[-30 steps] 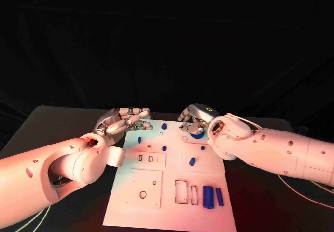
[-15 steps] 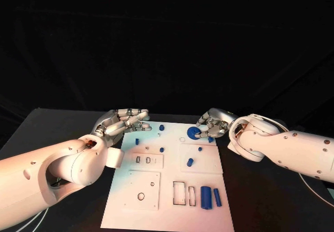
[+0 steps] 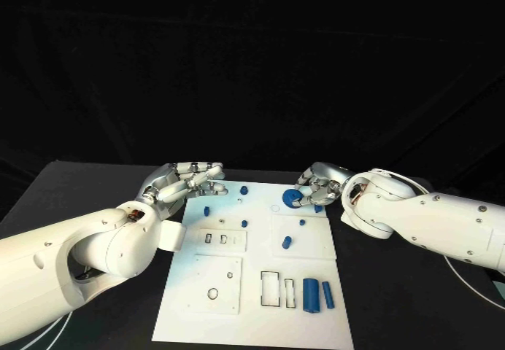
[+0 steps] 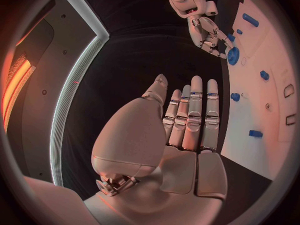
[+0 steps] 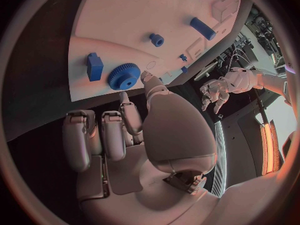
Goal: Assemble the parts on the task board
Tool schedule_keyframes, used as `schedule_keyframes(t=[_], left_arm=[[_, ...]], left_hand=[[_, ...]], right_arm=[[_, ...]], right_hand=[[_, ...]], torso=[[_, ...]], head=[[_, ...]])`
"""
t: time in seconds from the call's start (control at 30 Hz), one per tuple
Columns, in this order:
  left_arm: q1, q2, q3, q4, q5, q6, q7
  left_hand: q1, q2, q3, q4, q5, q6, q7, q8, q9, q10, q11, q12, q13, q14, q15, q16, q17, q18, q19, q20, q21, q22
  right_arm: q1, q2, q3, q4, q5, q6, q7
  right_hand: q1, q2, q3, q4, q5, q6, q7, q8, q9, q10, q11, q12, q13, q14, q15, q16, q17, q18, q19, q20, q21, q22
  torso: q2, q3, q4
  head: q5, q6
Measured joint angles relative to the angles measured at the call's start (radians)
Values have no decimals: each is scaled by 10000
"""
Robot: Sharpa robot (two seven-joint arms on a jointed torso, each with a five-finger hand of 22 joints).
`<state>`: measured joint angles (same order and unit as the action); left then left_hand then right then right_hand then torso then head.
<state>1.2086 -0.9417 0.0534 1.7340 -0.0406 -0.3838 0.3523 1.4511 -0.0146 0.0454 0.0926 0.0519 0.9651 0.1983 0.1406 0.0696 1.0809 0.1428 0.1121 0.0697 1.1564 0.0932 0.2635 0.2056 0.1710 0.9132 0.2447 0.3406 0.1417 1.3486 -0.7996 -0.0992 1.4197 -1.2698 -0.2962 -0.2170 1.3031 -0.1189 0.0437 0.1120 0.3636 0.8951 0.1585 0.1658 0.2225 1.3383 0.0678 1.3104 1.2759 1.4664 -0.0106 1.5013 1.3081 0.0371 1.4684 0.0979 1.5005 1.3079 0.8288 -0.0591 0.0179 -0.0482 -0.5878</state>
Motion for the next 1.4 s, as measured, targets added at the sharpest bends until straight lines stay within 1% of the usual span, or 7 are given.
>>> schedule_keyframes(t=[0.4,0.8,1.03,1.07,1.2,1.37,1.4], left_arm=[[0,0,0,-13,3,2,-11],[0,-2,0,-29,3,3,-31],[0,-4,0,-32,3,5,-43],[0,-4,0,-33,3,6,-46],[0,-5,0,-34,3,7,-51],[0,-6,0,-37,3,8,-56],[0,-6,0,-37,4,9,-57]], left_hand=[[0,0,0,0,0,0,0,0,0,0,0,0,0,0,0,0,11,-1,0,0,0,0],[0,0,0,0,0,0,0,0,0,0,0,0,0,0,0,0,11,0,0,0,0,0],[0,0,0,0,0,0,0,1,0,0,0,0,0,-25,25,0,9,0,0,0,0,0],[0,0,0,0,0,0,0,1,0,0,0,0,0,-37,37,0,9,-1,0,0,0,0],[0,0,0,0,0,0,0,2,0,0,0,0,0,-37,37,0,9,0,0,0,0,0],[0,0,0,0,0,0,0,2,0,0,0,1,0,-37,37,0,18,-1,0,0,0,0],[0,0,0,0,0,0,0,2,0,0,0,1,0,-37,37,0,18,0,0,0,0,0]], right_arm=[[-72,358,0,-383,-149,2,-102],[-100,409,4,-453,-409,20,-153],[-108,401,10,-452,-500,22,-164],[-110,403,12,-452,-516,22,-165],[-116,426,22,-438,-592,19,-169],[-128,446,37,-414,-746,-8,-174],[-131,450,38,-407,-786,-19,-174]], right_hand=[[134,51,2,-2,41,-35,-35,46,30,-1,0,39,51,0,0,83,-2,0,-1,0,39,-2],[136,53,3,-3,78,-35,-35,43,37,-1,1,38,79,0,-1,83,-3,1,-1,0,77,-4],[439,227,108,-107,118,-36,-36,239,111,-1,0,145,163,0,-1,131,-4,1,-40,39,109,-4],[489,277,151,-146,71,-13,-55,279,134,-1,1,153,193,0,-1,131,-4,1,-40,39,130,-4],[830,446,561,-286,-602,302,-117,473,221,146,-76,303,320,0,-1,176,-5,1,-40,39,194,-5],[1002,477,951,-473,-804,562,-162,625,222,231,-162,388,324,0,-1,176,-5,-4,-40,39,238,-5],[1004,479,992,-507,-821,581,-147,659,223,231,-161,388,324,0,-1,175,-5,-102,-40,39,266,-5]], torso=[[0,5,3],[1,8,-15],[3,9,-16],[3,9,-14],[4,9,-10],[6,9,-3],[6,9,-2]], head=[[37,-35],[73,-64],[67,-60],[60,-60],[53,-61],[52,-82],[52,-86]])
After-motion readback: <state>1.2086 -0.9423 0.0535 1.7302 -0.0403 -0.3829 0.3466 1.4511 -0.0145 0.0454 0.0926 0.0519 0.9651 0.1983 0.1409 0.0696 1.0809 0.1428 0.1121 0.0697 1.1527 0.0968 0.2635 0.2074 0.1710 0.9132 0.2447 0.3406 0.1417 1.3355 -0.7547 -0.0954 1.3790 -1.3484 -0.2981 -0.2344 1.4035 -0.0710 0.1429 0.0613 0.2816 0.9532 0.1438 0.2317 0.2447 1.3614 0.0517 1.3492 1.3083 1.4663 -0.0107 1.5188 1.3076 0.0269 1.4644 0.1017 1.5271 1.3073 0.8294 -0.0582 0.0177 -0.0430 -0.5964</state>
